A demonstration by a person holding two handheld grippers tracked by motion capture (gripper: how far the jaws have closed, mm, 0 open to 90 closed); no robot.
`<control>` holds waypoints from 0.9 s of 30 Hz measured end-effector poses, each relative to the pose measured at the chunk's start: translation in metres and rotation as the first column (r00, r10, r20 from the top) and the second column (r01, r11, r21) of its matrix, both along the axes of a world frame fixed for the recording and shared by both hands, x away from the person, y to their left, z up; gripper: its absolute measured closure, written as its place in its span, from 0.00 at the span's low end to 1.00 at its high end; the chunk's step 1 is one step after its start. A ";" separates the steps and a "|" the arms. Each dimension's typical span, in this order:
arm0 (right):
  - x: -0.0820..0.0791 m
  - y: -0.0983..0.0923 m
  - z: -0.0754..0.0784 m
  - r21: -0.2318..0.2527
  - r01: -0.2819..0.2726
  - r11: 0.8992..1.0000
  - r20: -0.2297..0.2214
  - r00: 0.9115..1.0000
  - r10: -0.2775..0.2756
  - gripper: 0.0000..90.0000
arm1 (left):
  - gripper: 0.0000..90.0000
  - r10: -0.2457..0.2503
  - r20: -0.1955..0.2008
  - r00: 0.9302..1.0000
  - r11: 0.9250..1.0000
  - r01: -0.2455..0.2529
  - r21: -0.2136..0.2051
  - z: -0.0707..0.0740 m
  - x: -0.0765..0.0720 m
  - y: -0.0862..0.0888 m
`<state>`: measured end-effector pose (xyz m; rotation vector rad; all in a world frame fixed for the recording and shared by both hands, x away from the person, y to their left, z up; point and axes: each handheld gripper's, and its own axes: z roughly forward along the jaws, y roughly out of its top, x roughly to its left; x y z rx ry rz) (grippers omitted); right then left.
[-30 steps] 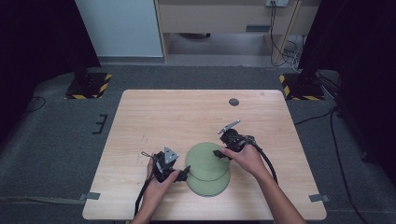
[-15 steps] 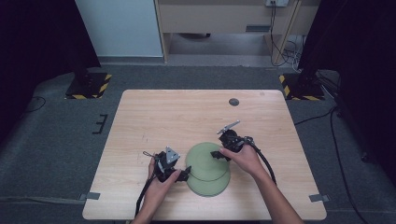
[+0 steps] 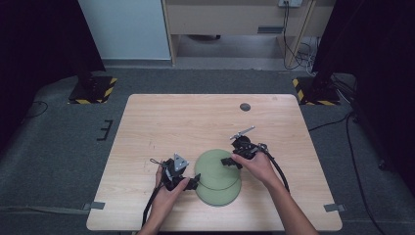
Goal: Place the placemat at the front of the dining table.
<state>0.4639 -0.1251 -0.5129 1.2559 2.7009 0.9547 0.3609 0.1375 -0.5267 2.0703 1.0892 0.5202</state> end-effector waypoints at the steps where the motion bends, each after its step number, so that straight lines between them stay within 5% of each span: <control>1: 0.000 0.000 0.000 0.000 0.000 1.000 0.000 1.000 0.000 0.28 | 0.04 0.000 0.000 1.000 1.000 0.000 0.000 0.000 0.000 0.000; 27: 0.001 -0.001 -0.003 0.080 0.000 0.997 -0.015 1.000 0.001 0.36 | 0.03 0.002 -0.001 1.000 1.000 -0.002 -0.002 -0.001 0.001 0.000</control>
